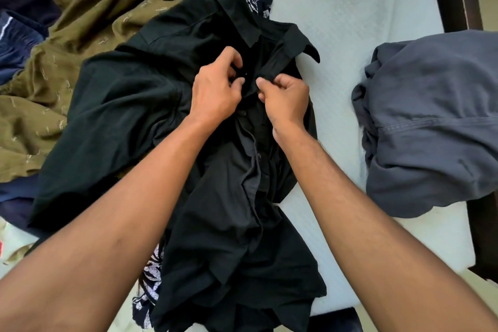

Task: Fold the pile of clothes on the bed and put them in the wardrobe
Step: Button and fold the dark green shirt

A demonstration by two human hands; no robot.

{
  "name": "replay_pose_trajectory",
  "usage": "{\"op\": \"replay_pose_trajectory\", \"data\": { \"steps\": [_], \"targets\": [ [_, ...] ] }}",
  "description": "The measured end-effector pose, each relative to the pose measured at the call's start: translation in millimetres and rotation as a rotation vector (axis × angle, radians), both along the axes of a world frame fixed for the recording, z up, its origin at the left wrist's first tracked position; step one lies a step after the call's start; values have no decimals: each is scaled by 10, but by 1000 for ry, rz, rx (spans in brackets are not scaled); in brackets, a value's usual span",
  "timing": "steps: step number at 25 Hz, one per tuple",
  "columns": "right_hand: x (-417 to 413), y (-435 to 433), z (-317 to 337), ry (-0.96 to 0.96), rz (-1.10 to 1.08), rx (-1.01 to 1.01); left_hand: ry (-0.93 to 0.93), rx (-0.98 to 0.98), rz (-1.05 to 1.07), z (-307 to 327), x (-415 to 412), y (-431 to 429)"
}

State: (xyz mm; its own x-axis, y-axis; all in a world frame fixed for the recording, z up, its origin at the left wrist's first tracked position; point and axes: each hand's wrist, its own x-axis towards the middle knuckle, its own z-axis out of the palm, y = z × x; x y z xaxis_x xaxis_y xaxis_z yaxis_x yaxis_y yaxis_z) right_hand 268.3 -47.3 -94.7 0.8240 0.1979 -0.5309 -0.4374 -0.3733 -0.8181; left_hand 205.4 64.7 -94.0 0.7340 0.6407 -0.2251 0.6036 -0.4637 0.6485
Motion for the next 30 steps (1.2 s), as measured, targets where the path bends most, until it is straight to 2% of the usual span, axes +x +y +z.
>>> {"op": "replay_pose_trajectory", "data": {
  "steps": [2, 4, 7, 13, 16, 18, 23, 26, 28, 30],
  "targets": [
    [46, 47, 56, -69, -14, 12, -147, -168, 146, 1, -14, 30],
    [55, 38, 108, -116, -14, 23, -205, -373, 274, 19, -56, 34],
    [20, -22, 131, -147, -19, 15, -223, -575, 297, 30, -137, 10],
    [-137, -46, 52, -199, 91, -50, -112, -465, 243, 27, -130, -95],
    [-149, -32, 40, -173, 108, -41, -56, -431, 238, 17, -115, -70],
    [-138, -44, 51, -143, 110, -35, -3, -382, 155, 24, -89, -47],
    [-147, -129, 49, -51, -69, -22, 153, -249, -5, 9, -9, -4],
    [-165, -171, 42, 34, -206, 0, 225, -191, -8, -14, 43, -63],
    [-174, -181, 49, 51, -249, 29, 211, -193, 30, -18, 62, -102],
    [-175, -197, 60, 11, -254, 32, 95, -293, 134, -6, 43, -114]
  ]
}}
